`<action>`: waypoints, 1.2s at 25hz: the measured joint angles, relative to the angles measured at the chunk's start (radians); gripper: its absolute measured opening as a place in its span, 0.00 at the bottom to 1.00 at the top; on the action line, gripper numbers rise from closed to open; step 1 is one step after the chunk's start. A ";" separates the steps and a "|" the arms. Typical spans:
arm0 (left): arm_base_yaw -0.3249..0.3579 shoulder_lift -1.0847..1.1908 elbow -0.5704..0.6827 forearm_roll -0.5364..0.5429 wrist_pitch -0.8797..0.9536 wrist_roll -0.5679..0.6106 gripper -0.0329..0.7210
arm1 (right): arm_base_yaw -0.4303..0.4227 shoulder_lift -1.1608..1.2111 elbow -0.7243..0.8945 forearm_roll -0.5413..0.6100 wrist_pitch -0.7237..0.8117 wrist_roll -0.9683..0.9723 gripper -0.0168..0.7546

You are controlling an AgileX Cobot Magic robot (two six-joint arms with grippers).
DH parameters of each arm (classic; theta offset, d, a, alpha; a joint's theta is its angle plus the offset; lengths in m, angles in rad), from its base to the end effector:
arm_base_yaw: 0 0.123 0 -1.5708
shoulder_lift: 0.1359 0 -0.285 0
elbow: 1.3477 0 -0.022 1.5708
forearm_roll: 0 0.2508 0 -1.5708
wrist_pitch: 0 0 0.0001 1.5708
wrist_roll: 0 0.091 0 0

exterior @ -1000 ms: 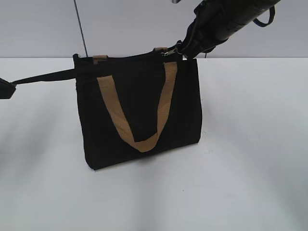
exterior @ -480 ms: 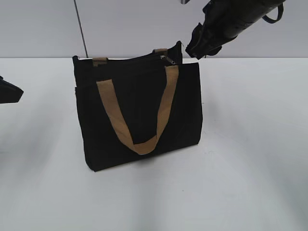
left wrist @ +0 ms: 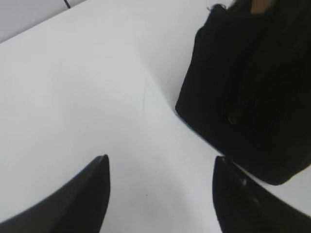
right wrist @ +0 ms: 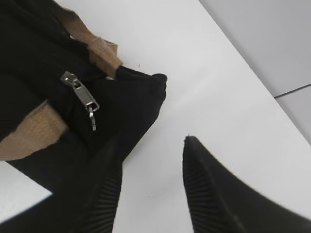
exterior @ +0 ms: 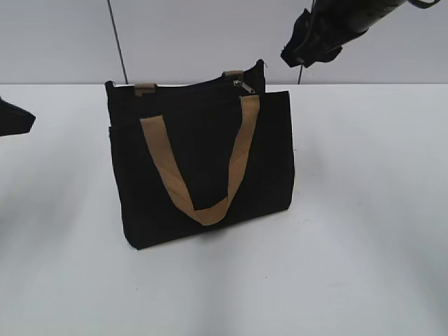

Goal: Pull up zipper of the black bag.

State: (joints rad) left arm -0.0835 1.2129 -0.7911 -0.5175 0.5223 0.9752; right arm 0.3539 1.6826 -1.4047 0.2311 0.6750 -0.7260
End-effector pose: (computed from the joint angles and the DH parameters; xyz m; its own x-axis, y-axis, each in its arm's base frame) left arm 0.2401 -0.0427 0.2762 -0.4958 0.5221 -0.6940 0.5722 0.7975 0.1912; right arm 0.3515 0.1437 0.3055 -0.3809 -0.6871 -0.6187 -0.7348 0.6311 -0.2486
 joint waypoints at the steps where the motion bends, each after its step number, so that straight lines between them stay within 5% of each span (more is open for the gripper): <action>1: 0.000 0.000 0.000 -0.001 -0.012 0.000 0.70 | 0.000 -0.011 0.000 -0.003 0.011 0.000 0.45; 7: 0.000 0.000 -0.011 0.002 -0.065 0.000 0.70 | 0.000 -0.080 0.000 -0.103 0.069 0.000 0.45; 13: 0.000 0.000 -0.057 0.129 -0.062 -0.008 0.63 | 0.000 -0.132 0.000 -0.359 0.117 0.017 0.45; 19: 0.011 0.001 -0.135 0.228 0.029 -0.252 0.60 | -0.019 -0.169 0.000 -0.596 0.199 0.330 0.45; 26: 0.056 0.035 -0.283 0.394 0.240 -0.590 0.60 | -0.145 -0.200 0.000 -0.610 0.346 0.675 0.45; 30: 0.059 0.069 -0.373 0.433 0.398 -0.705 0.60 | -0.214 -0.220 -0.001 -0.468 0.405 0.685 0.45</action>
State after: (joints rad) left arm -0.0248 1.2821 -1.1638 -0.0842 0.9206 0.2704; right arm 0.1396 1.4630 -1.4058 -0.2368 1.0798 -0.0411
